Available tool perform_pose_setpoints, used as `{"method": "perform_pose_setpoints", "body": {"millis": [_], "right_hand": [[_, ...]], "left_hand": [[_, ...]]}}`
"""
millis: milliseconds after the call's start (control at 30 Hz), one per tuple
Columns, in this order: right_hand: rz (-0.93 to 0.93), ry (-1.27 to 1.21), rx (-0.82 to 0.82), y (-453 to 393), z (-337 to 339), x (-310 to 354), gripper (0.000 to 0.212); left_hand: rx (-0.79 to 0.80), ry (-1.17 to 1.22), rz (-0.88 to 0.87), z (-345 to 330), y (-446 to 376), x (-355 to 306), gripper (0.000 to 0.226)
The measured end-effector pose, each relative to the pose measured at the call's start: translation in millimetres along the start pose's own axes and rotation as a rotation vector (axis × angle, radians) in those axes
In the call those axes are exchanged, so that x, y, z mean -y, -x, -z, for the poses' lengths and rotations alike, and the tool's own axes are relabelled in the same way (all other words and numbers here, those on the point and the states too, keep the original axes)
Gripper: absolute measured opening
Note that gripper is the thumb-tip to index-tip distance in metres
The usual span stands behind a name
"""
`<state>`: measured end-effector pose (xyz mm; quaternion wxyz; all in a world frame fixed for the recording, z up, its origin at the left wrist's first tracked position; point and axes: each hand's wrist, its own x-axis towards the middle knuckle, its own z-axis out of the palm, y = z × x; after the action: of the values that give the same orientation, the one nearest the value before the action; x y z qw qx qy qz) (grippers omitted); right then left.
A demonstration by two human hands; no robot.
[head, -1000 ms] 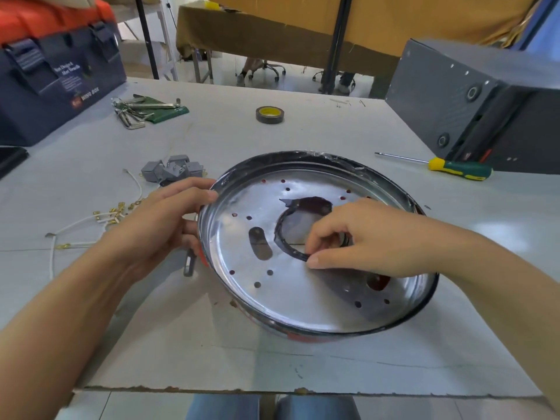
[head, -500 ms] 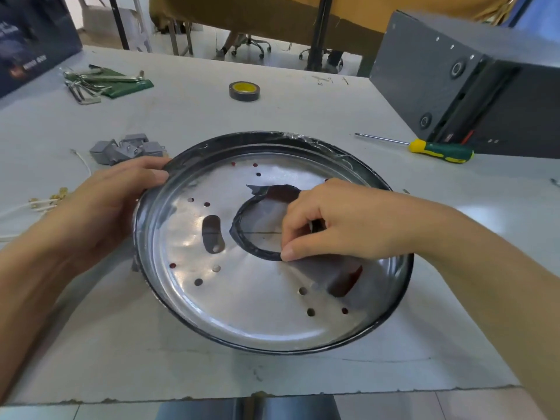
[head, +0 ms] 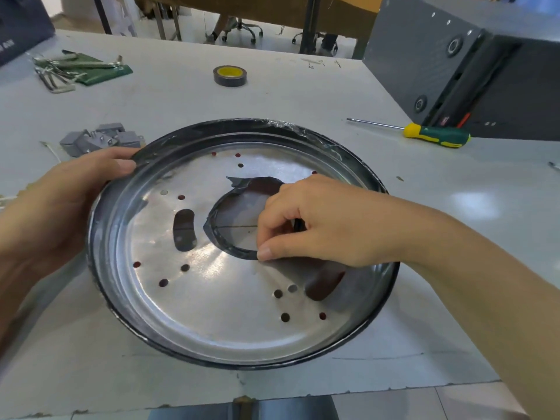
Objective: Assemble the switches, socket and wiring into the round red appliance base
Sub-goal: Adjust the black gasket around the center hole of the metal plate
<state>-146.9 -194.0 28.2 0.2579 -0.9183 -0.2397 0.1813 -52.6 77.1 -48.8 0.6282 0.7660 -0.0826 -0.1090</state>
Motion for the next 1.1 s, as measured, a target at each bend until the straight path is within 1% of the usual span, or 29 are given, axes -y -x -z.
{"method": "perform_pose_setpoints", "body": {"millis": [133,433,533,633,767,867,1000,1100], "right_hand": [[0.002,-0.003,-0.002,0,1,-2,0.016],[-0.012,0.005,0.018,1,3,-2,0.016],[-0.019,0.015,0.015,1,3,-2,0.015],[-0.025,0.019,0.02,2,3,-1,0.015],[-0.049,0.043,0.032,2,7,-1,0.013],[-0.072,0.066,0.047,3,9,-1,0.016],[-0.102,0.12,0.043,3,8,3,0.03],[-0.139,0.109,0.032,4,9,6,0.021]], "left_hand": [[-0.002,-0.012,0.0,1,-1,1,0.04],[-0.1,0.044,0.005,-16,10,-11,0.036],[-0.088,0.049,-0.004,-19,13,-17,0.031],[-0.026,0.118,0.01,-18,15,-21,0.033],[0.003,0.141,0.009,-18,18,-22,0.027],[0.002,0.143,0.016,-22,22,-24,0.027],[-0.043,0.172,0.025,-29,29,-26,0.027],[-0.056,0.214,0.027,-34,36,-31,0.025]]}}
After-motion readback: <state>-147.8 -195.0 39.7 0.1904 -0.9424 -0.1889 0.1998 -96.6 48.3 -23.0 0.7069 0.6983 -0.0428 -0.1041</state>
